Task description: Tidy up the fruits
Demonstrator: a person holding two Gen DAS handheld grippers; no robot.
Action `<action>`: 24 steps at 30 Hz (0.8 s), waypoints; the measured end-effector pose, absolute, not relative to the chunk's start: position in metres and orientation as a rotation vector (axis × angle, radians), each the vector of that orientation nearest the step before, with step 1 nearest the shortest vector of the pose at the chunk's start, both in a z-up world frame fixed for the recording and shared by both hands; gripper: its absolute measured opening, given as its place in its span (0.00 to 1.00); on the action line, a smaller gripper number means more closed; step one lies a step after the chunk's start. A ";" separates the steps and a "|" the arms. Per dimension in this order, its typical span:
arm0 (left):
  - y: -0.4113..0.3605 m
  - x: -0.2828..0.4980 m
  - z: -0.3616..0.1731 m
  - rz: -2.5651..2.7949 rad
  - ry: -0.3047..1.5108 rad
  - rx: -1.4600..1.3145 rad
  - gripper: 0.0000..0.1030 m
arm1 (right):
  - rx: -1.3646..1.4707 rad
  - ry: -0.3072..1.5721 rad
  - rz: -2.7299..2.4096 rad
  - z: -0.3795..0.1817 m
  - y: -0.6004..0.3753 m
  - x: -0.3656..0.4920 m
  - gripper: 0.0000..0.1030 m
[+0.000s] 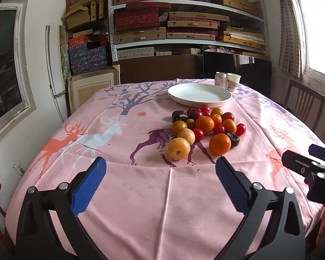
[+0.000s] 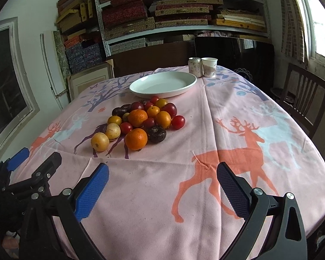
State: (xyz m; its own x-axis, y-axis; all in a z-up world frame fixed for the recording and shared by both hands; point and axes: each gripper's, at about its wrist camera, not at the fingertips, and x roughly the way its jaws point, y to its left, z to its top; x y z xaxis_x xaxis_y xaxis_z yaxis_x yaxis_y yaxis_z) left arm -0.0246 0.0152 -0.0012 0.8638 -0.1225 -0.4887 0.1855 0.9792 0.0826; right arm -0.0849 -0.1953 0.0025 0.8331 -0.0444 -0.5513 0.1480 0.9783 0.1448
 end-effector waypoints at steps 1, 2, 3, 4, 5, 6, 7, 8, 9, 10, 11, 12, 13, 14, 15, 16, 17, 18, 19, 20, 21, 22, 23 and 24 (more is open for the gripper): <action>0.013 -0.024 -0.002 -0.164 0.499 0.129 0.96 | 0.181 0.566 -0.106 0.005 -0.198 -0.087 0.97; 0.012 -0.021 -0.003 -0.156 0.499 0.128 0.96 | 0.170 0.558 -0.114 0.007 -0.200 -0.089 0.97; 0.011 -0.019 -0.003 -0.150 0.504 0.128 0.96 | 0.152 0.550 -0.122 0.010 -0.201 -0.091 0.97; 0.010 -0.019 -0.004 -0.147 0.508 0.127 0.96 | 0.133 0.538 -0.125 0.013 -0.202 -0.093 0.97; 0.009 -0.018 -0.005 -0.146 0.512 0.123 0.96 | 0.117 0.523 -0.128 0.017 -0.203 -0.095 0.97; 0.009 -0.018 -0.005 -0.145 0.515 0.118 0.96 | 0.100 0.504 -0.133 0.020 -0.204 -0.097 0.97; 0.009 -0.018 -0.006 -0.142 0.518 0.115 0.96 | 0.087 0.488 -0.137 0.023 -0.205 -0.099 0.97; 0.008 -0.018 -0.007 -0.137 0.523 0.116 0.96 | 0.078 0.473 -0.138 0.026 -0.205 -0.101 0.97; 0.007 -0.018 -0.008 -0.126 0.531 0.120 0.96 | 0.071 0.461 -0.139 0.028 -0.207 -0.101 0.97; 0.005 -0.017 -0.009 -0.104 0.540 0.124 0.96 | 0.063 0.455 -0.142 0.030 -0.208 -0.101 0.97; 0.005 -0.017 -0.010 -0.085 0.547 0.128 0.96 | 0.056 0.455 -0.140 0.031 -0.209 -0.099 0.97; 0.004 -0.017 -0.011 -0.067 0.551 0.132 0.96 | 0.048 0.462 -0.125 0.032 -0.211 -0.096 0.97; 0.003 -0.017 -0.012 -0.047 0.554 0.134 0.96 | 0.041 0.472 -0.106 0.031 -0.212 -0.092 0.97; 0.003 -0.017 -0.013 -0.017 0.558 0.133 0.96 | 0.036 0.482 -0.091 0.031 -0.212 -0.089 0.97; 0.002 -0.017 -0.013 0.005 0.561 0.133 0.96 | 0.028 0.494 -0.079 0.029 -0.213 -0.084 0.97; 0.003 -0.018 -0.014 0.020 0.563 0.131 0.96 | 0.019 0.506 -0.074 0.027 -0.214 -0.080 0.97; 0.002 -0.019 -0.015 0.042 0.572 0.125 0.96 | 0.014 0.514 -0.073 0.026 -0.214 -0.077 0.97; 0.002 -0.018 -0.015 0.058 0.586 0.117 0.96 | 0.015 0.516 -0.074 0.025 -0.216 -0.074 0.97; 0.002 -0.018 -0.015 0.060 0.599 0.113 0.96 | 0.022 0.517 -0.075 0.023 -0.217 -0.072 0.97; 0.001 -0.017 -0.013 0.054 0.614 0.109 0.96 | 0.030 0.521 -0.074 0.023 -0.219 -0.069 0.97; 0.000 -0.017 -0.012 0.051 0.622 0.104 0.96 | 0.039 0.525 -0.069 0.023 -0.220 -0.066 0.97; -0.001 -0.018 -0.010 0.054 0.625 0.099 0.96 | 0.041 0.527 -0.062 0.023 -0.219 -0.062 0.97; -0.002 -0.018 -0.009 0.064 0.624 0.099 0.96 | 0.038 0.522 -0.051 0.024 -0.217 -0.058 0.97; -0.003 -0.019 -0.008 0.073 0.623 0.108 0.96 | 0.033 0.509 -0.045 0.024 -0.214 -0.055 0.97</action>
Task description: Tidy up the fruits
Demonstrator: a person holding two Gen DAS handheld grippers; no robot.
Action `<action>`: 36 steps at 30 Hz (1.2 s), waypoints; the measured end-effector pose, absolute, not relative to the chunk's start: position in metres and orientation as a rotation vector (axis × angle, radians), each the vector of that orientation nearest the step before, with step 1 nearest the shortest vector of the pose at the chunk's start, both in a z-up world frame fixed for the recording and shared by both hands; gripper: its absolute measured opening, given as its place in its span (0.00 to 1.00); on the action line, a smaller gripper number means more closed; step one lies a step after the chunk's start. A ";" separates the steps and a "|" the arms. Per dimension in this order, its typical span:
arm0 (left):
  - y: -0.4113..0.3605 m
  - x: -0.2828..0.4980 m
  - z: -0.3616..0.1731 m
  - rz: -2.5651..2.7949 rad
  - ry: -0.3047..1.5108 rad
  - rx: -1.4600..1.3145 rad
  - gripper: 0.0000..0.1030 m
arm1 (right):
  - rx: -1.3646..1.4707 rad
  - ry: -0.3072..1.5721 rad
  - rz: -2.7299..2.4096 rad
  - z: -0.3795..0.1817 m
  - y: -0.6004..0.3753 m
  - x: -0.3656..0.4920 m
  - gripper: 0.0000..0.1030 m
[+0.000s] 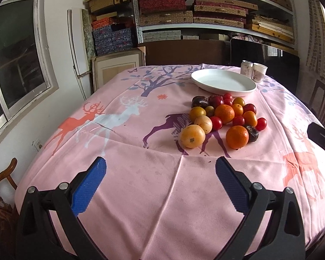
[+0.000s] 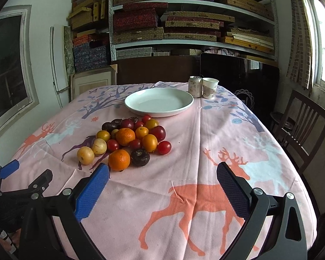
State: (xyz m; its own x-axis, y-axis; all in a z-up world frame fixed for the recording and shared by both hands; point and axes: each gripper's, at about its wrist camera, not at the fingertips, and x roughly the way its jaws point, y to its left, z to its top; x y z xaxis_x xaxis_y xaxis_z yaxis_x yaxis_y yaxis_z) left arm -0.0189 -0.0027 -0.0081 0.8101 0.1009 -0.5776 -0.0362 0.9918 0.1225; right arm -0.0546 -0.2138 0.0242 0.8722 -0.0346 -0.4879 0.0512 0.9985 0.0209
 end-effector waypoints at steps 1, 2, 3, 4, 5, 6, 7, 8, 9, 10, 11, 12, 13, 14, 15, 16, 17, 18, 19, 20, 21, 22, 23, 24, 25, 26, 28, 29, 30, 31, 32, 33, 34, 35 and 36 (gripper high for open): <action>-0.004 -0.019 -0.009 0.087 0.620 0.117 0.96 | 0.028 0.499 -0.053 0.024 -0.211 -0.051 0.97; -0.004 -0.019 -0.009 0.103 0.619 0.125 0.96 | 0.019 0.496 -0.068 0.023 -0.208 -0.048 0.97; -0.004 -0.018 -0.011 0.114 0.621 0.131 0.96 | 0.009 0.500 -0.077 0.021 -0.206 -0.045 0.97; -0.004 -0.016 -0.011 0.123 0.625 0.132 0.96 | 0.004 0.506 -0.068 0.019 -0.205 -0.041 0.97; -0.004 -0.014 -0.012 0.125 0.631 0.132 0.96 | 0.005 0.515 -0.053 0.017 -0.205 -0.038 0.97; -0.003 -0.012 -0.013 0.124 0.639 0.131 0.96 | 0.009 0.528 -0.045 0.014 -0.206 -0.034 0.97; -0.001 -0.010 -0.013 0.120 0.646 0.129 0.96 | 0.015 0.534 -0.044 0.013 -0.208 -0.031 0.97; 0.000 -0.009 -0.012 0.113 0.651 0.123 0.96 | 0.016 0.536 -0.043 0.011 -0.209 -0.028 0.97; 0.002 -0.006 -0.009 0.106 0.653 0.118 0.96 | 0.014 0.536 -0.040 0.010 -0.210 -0.025 0.97; 0.003 -0.003 -0.007 0.105 0.650 0.114 0.96 | 0.014 0.534 -0.039 0.010 -0.211 -0.021 0.97; 0.004 -0.001 -0.004 0.109 0.642 0.112 0.96 | 0.018 0.527 -0.035 0.009 -0.211 -0.018 0.97; 0.004 0.001 -0.001 0.109 0.631 0.113 0.96 | 0.026 0.519 -0.029 0.009 -0.213 -0.016 0.97; 0.005 0.002 0.001 0.107 0.623 0.112 0.96 | 0.035 0.519 -0.028 0.009 -0.215 -0.013 0.97; 0.006 0.004 0.003 0.108 0.620 0.110 0.96 | 0.046 0.521 -0.029 0.008 -0.217 -0.011 0.97; 0.007 0.007 0.004 0.100 0.622 0.109 0.96 | 0.059 0.521 -0.036 0.006 -0.219 -0.010 0.97; 0.007 0.010 0.004 0.092 0.625 0.107 0.96 | 0.080 0.519 -0.044 0.004 -0.222 -0.011 0.97; 0.008 0.013 0.005 0.083 0.627 0.103 0.96 | 0.103 0.519 -0.049 0.003 -0.225 -0.013 0.97; 0.009 0.016 0.005 0.074 0.626 0.099 0.96 | 0.122 0.517 -0.048 0.003 -0.228 -0.015 0.97; 0.010 0.018 0.005 0.063 0.623 0.099 0.96 | 0.130 0.510 -0.049 0.004 -0.229 -0.018 0.97; 0.012 0.018 0.004 0.053 0.618 0.098 0.96 | 0.127 0.501 -0.063 0.005 -0.229 -0.020 0.97; 0.014 0.017 0.002 0.046 0.613 0.097 0.96 | 0.115 0.486 -0.093 0.006 -0.228 -0.024 0.97; 0.017 0.014 0.001 0.036 0.607 0.098 0.96 | 0.101 0.467 -0.124 0.008 -0.227 -0.028 0.97; 0.021 0.012 -0.002 0.025 0.604 0.100 0.96 | 0.088 0.449 -0.159 0.009 -0.225 -0.031 0.97; 0.024 0.010 -0.004 0.015 0.606 0.101 0.96 | 0.086 0.438 -0.198 0.009 -0.224 -0.034 0.97; 0.027 0.007 -0.006 0.007 0.610 0.100 0.96 | 0.098 0.442 -0.237 0.009 -0.223 -0.036 0.97; 0.032 0.005 -0.009 -0.002 0.617 0.094 0.96 | 0.124 0.446 -0.256 0.009 -0.223 -0.038 0.97; 0.039 0.001 -0.013 -0.022 0.620 0.073 0.96 | 0.173 0.445 -0.245 0.008 -0.219 -0.045 0.97; 0.043 0.000 -0.015 -0.034 0.625 0.059 0.96 | 0.177 0.457 -0.242 0.008 -0.215 -0.047 0.97; 0.047 -0.001 -0.017 -0.042 0.631 0.048 0.96 | 0.168 0.470 -0.241 0.007 -0.209 -0.049 0.97; 0.051 -0.003 -0.018 -0.052 0.636 0.037 0.96 | 0.152 0.481 -0.241 0.007 -0.203 -0.051 0.97; 0.055 -0.005 -0.020 -0.061 0.638 0.026 0.96 | 0.136 0.494 -0.250 0.007 -0.198 -0.053 0.97; 0.059 -0.006 -0.020 -0.066 0.640 0.016 0.96 | 0.126 0.509 -0.270 0.008 -0.193 -0.056 0.97; 0.063 -0.007 -0.021 -0.069 0.638 0.003 0.96 | 0.129 0.518 -0.279 0.008 -0.190 -0.060 0.97; 0.068 -0.009 -0.021 -0.078 0.624 -0.019 0.96 | 0.136 0.523 -0.274 0.009 -0.188 -0.065 0.97; 0.071 -0.010 -0.022 -0.077 0.622 -0.033 0.96 | 0.139 0.531 -0.271 0.010 -0.185 -0.069 0.97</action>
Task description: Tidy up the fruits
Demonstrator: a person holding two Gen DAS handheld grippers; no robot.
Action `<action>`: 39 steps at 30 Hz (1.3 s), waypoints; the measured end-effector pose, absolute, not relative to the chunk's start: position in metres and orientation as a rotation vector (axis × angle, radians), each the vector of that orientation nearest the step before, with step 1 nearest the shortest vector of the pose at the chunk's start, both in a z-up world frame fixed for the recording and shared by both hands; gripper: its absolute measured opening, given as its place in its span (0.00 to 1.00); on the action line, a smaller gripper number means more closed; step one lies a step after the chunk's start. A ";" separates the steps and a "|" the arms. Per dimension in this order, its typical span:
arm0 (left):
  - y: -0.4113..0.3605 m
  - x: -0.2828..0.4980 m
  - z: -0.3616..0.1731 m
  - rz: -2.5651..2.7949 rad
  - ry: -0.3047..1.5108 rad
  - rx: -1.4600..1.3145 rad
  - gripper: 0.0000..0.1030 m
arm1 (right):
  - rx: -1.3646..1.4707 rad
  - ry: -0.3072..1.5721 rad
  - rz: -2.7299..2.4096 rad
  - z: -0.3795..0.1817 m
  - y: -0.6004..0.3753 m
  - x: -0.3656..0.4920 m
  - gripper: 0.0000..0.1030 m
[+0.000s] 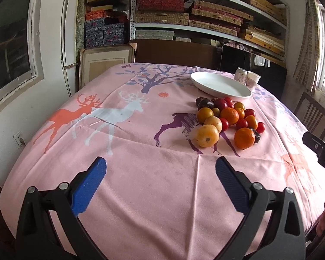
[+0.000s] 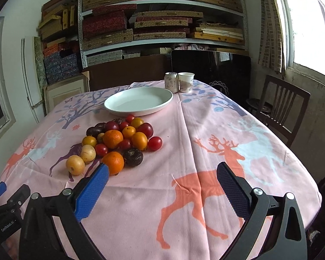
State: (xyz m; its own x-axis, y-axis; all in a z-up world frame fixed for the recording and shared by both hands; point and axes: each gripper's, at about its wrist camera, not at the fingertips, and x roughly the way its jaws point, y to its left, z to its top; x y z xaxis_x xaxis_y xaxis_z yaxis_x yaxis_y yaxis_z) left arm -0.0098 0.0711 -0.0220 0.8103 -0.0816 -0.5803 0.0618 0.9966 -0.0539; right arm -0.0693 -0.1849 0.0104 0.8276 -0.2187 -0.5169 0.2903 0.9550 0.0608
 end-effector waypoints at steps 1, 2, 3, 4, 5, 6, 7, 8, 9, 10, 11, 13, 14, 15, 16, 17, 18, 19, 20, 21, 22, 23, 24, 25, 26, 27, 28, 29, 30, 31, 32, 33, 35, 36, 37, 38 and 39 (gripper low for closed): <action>0.074 -0.010 -0.023 -0.075 0.627 -0.042 0.96 | 0.137 0.534 -0.269 0.012 -0.182 -0.074 0.97; 0.076 -0.009 -0.024 -0.083 0.637 -0.052 0.96 | 0.128 0.531 -0.266 0.014 -0.179 -0.078 0.97; 0.078 -0.008 -0.026 -0.091 0.647 -0.058 0.96 | 0.114 0.525 -0.265 0.016 -0.176 -0.082 0.97; 0.078 -0.007 -0.026 -0.099 0.652 -0.061 0.96 | 0.103 0.515 -0.270 0.019 -0.173 -0.087 0.97; 0.078 -0.008 -0.027 -0.111 0.649 -0.064 0.96 | 0.094 0.503 -0.273 0.020 -0.171 -0.090 0.97; 0.078 -0.009 -0.026 -0.118 0.644 -0.065 0.96 | 0.084 0.494 -0.270 0.022 -0.169 -0.093 0.97; 0.078 -0.011 -0.025 -0.118 0.641 -0.062 0.96 | 0.077 0.493 -0.265 0.022 -0.167 -0.093 0.97; 0.076 -0.012 -0.024 -0.114 0.636 -0.052 0.96 | 0.077 0.496 -0.259 0.022 -0.167 -0.092 0.97; 0.075 -0.014 -0.021 -0.105 0.627 -0.042 0.96 | 0.074 0.499 -0.248 0.021 -0.166 -0.091 0.97; 0.074 -0.016 -0.018 -0.094 0.614 -0.033 0.96 | 0.066 0.501 -0.236 0.020 -0.166 -0.090 0.97; 0.072 -0.019 -0.015 -0.085 0.600 -0.022 0.96 | 0.059 0.502 -0.233 0.020 -0.166 -0.088 0.97; 0.068 -0.022 -0.009 -0.058 0.584 0.000 0.96 | 0.044 0.495 -0.226 0.017 -0.167 -0.086 0.97; 0.066 -0.024 -0.005 -0.037 0.569 0.014 0.96 | 0.040 0.491 -0.216 0.016 -0.168 -0.084 0.97; 0.065 -0.026 -0.002 -0.029 0.552 0.030 0.96 | 0.042 0.489 -0.212 0.016 -0.169 -0.082 0.97; 0.062 -0.027 0.001 -0.023 0.534 0.049 0.96 | 0.048 0.491 -0.210 0.016 -0.171 -0.079 0.97; 0.060 -0.027 0.003 -0.019 0.530 0.057 0.96 | 0.052 0.497 -0.206 0.016 -0.173 -0.076 0.97; 0.058 -0.024 0.005 -0.016 0.532 0.064 0.96 | 0.055 0.504 -0.203 0.016 -0.175 -0.071 0.97; 0.056 -0.022 0.007 -0.017 0.536 0.068 0.96 | 0.056 0.512 -0.203 0.016 -0.177 -0.066 0.97; 0.054 -0.019 0.009 -0.016 0.539 0.080 0.96 | 0.053 0.517 -0.202 0.015 -0.178 -0.060 0.97; 0.052 -0.016 0.010 -0.016 0.537 0.092 0.96 | 0.048 0.521 -0.199 0.015 -0.180 -0.053 0.97; 0.049 -0.014 0.012 -0.015 0.533 0.105 0.96 | 0.045 0.524 -0.194 0.015 -0.181 -0.046 0.97; 0.046 -0.010 0.014 -0.015 0.530 0.121 0.96 | 0.044 0.524 -0.187 0.015 -0.183 -0.040 0.97; 0.044 -0.005 0.015 -0.017 0.528 0.131 0.96 | 0.044 0.525 -0.176 0.015 -0.184 -0.032 0.97; 0.043 -0.001 0.017 -0.020 0.527 0.140 0.96 | 0.047 0.533 -0.163 0.014 -0.186 -0.024 0.97; 0.042 0.004 0.019 -0.033 0.519 0.146 0.96 | 0.058 0.546 -0.147 0.014 -0.188 -0.015 0.97; 0.041 0.009 0.023 -0.058 0.500 0.145 0.96 | 0.074 0.560 -0.126 0.015 -0.192 -0.006 0.97; 0.041 0.012 0.026 -0.075 0.481 0.145 0.96 | 0.087 0.572 -0.100 0.017 -0.194 0.003 0.97; 0.040 0.019 0.030 -0.081 0.466 0.158 0.96 | 0.085 0.576 -0.077 0.019 -0.194 0.011 0.97; 0.038 0.025 0.032 -0.080 0.460 0.173 0.96 | 0.070 0.570 -0.064 0.022 -0.195 0.020 0.97; 0.036 0.033 0.036 -0.085 0.454 0.188 0.96 | 0.055 0.564 -0.067 0.024 -0.195 0.029 0.97; 0.033 0.043 0.040 -0.094 0.454 0.203 0.96 | 0.050 0.560 -0.068 0.027 -0.197 0.038 0.97; 0.032 0.053 0.044 -0.102 0.458 0.208 0.96 | 0.061 0.565 -0.063 0.030 -0.200 0.046 0.97; 0.030 0.070 0.052 -0.129 0.464 0.193 0.96 | 0.124 0.589 -0.056 0.037 -0.208 0.057 0.97; 0.029 0.077 0.056 -0.134 0.466 0.183 0.96 | 0.136 0.600 -0.047 0.041 -0.210 0.060 0.97; 0.029 0.081 0.060 -0.139 0.463 0.172 0.96 | 0.120 0.608 -0.022 0.046 -0.210 0.062 0.97; 0.029 0.087 0.064 -0.146 0.459 0.162 0.96 | 0.090 0.619 -0.014 0.050 -0.208 0.063 0.97; 0.028 0.092 0.067 -0.148 0.467 0.162 0.96 | 0.055 0.627 -0.029 0.054 -0.206 0.063 0.97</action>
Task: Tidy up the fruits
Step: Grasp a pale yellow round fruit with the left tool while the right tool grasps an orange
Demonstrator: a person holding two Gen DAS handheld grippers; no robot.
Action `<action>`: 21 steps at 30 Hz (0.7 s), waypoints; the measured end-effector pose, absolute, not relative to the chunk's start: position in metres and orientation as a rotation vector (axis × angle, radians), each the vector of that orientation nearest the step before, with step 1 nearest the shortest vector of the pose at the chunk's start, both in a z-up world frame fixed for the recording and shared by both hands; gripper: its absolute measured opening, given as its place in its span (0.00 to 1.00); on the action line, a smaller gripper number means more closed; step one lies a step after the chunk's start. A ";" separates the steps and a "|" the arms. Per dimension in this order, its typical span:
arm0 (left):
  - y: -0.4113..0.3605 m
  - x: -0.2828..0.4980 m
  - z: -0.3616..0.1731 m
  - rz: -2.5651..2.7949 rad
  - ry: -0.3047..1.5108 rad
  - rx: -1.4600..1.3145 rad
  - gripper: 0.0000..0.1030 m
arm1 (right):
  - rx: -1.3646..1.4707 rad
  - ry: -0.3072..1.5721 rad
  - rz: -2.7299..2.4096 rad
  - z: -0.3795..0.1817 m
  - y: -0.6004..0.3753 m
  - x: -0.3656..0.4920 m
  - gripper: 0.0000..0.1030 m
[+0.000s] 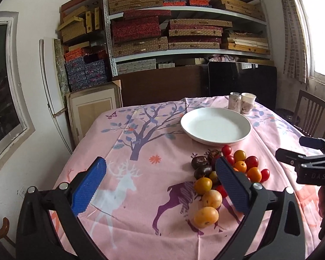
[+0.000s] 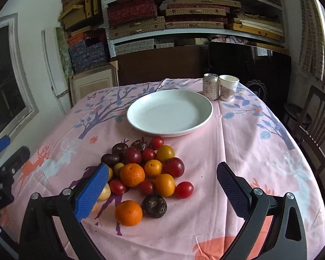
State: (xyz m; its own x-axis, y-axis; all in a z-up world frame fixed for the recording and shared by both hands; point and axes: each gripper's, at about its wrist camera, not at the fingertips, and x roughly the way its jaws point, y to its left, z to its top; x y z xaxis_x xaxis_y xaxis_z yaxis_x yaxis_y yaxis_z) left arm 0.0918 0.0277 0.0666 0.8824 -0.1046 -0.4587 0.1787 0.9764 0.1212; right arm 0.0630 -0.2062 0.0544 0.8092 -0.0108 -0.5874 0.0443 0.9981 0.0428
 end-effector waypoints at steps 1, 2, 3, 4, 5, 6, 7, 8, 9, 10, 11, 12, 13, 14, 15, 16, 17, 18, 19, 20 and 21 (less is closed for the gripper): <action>0.027 0.098 0.066 -0.149 0.490 0.170 0.96 | 0.033 0.629 -0.037 0.057 -0.205 0.062 0.97; 0.026 0.104 0.062 -0.138 0.530 0.188 0.96 | 0.025 0.639 -0.034 0.059 -0.205 0.061 0.97; 0.025 0.109 0.057 -0.128 0.556 0.207 0.96 | 0.035 0.656 -0.029 0.058 -0.207 0.060 0.97; 0.024 0.110 0.051 -0.116 0.573 0.227 0.96 | 0.058 0.670 -0.022 0.056 -0.210 0.059 0.97; 0.024 0.110 0.044 -0.105 0.584 0.251 0.96 | 0.082 0.671 -0.011 0.052 -0.213 0.057 0.97; 0.023 0.110 0.037 -0.106 0.595 0.269 0.96 | 0.100 0.659 -0.003 0.048 -0.216 0.053 0.97; 0.024 0.108 0.031 -0.124 0.601 0.272 0.96 | 0.105 0.637 -0.007 0.043 -0.217 0.049 0.97; 0.024 0.106 0.025 -0.157 0.616 0.267 0.96 | 0.098 0.621 -0.014 0.037 -0.217 0.046 0.97; 0.024 0.103 0.019 -0.173 0.624 0.256 0.96 | 0.085 0.614 -0.013 0.031 -0.215 0.042 0.97; 0.023 0.098 0.014 -0.177 0.612 0.250 0.96 | 0.072 0.610 -0.006 0.024 -0.213 0.038 0.97; 0.020 0.089 0.009 -0.169 0.571 0.271 0.96 | 0.058 0.603 0.004 0.017 -0.211 0.034 0.97; 0.016 0.080 0.004 -0.159 0.536 0.299 0.96 | 0.042 0.604 0.006 0.010 -0.209 0.030 0.97; 0.012 0.070 -0.001 -0.152 0.509 0.316 0.96 | 0.022 0.609 0.009 0.002 -0.207 0.025 0.97; 0.010 0.063 -0.003 -0.160 0.492 0.310 0.96 | 0.007 0.611 0.010 -0.004 -0.206 0.021 0.97; 0.008 0.057 -0.008 -0.179 0.494 0.295 0.96 | -0.001 0.614 0.011 -0.010 -0.204 0.016 0.97; 0.006 0.053 -0.013 -0.201 0.520 0.293 0.96 | -0.008 0.618 0.022 -0.014 -0.201 0.012 0.97; 0.004 0.052 -0.018 -0.221 0.549 0.283 0.96 | -0.011 0.625 0.022 -0.017 -0.198 0.008 0.97; 0.003 0.051 -0.023 -0.243 0.586 0.268 0.96 | -0.008 0.636 0.026 -0.019 -0.193 0.003 0.97; 0.001 0.052 -0.028 -0.271 0.632 0.260 0.96 | -0.011 0.642 0.053 -0.018 -0.188 0.001 0.97; 0.000 0.056 -0.034 -0.310 0.686 0.246 0.96 | -0.025 0.643 0.080 -0.017 -0.182 0.000 0.97; -0.002 0.061 -0.039 -0.347 0.727 0.231 0.96 | -0.041 0.643 0.084 -0.016 -0.178 0.002 0.97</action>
State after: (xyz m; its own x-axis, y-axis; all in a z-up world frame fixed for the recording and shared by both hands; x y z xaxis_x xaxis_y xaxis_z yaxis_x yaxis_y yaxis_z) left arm 0.0609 -0.0020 -0.0392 0.6940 -0.2286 -0.6827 0.3867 0.9182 0.0856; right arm 0.0019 -0.1779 -0.0162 0.7968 0.0660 -0.6006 -0.0913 0.9958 -0.0116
